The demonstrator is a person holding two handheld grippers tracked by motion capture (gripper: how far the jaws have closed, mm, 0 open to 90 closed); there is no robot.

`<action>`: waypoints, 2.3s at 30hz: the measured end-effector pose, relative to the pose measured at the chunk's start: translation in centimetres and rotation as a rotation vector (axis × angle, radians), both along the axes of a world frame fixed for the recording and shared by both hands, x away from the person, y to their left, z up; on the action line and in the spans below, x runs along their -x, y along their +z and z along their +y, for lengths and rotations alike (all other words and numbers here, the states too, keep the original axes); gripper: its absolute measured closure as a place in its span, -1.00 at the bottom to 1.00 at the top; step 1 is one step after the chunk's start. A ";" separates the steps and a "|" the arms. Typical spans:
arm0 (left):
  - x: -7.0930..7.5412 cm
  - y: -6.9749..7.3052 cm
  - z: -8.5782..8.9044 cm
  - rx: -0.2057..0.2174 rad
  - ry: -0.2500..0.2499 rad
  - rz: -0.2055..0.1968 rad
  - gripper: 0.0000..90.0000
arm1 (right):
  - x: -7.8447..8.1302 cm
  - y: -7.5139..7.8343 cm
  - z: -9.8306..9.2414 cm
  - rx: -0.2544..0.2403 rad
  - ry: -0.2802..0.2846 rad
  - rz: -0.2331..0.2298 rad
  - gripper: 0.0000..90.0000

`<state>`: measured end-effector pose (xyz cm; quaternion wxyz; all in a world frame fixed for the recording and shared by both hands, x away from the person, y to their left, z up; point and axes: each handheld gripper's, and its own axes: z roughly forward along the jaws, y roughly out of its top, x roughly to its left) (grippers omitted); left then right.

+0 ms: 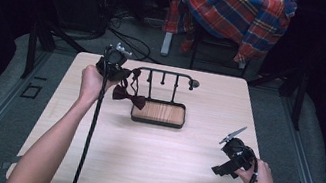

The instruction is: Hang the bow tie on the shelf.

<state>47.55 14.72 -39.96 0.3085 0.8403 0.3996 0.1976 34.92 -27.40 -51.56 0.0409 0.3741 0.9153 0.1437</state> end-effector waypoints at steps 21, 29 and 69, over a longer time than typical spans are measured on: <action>-1.1 -1.1 0.1 -0.023 0.030 0.009 0.96 | 0.4 0.0 -0.1 -0.010 0.005 0.008 -0.68; -1.5 -1.5 -0.5 -0.028 0.025 0.014 0.92 | 1.1 0.1 -0.4 -0.020 -0.010 0.001 -0.68; 3.3 -2.2 1.4 0.022 -0.024 0.019 -0.62 | 1.5 0.3 -0.4 0.002 0.008 0.005 -0.68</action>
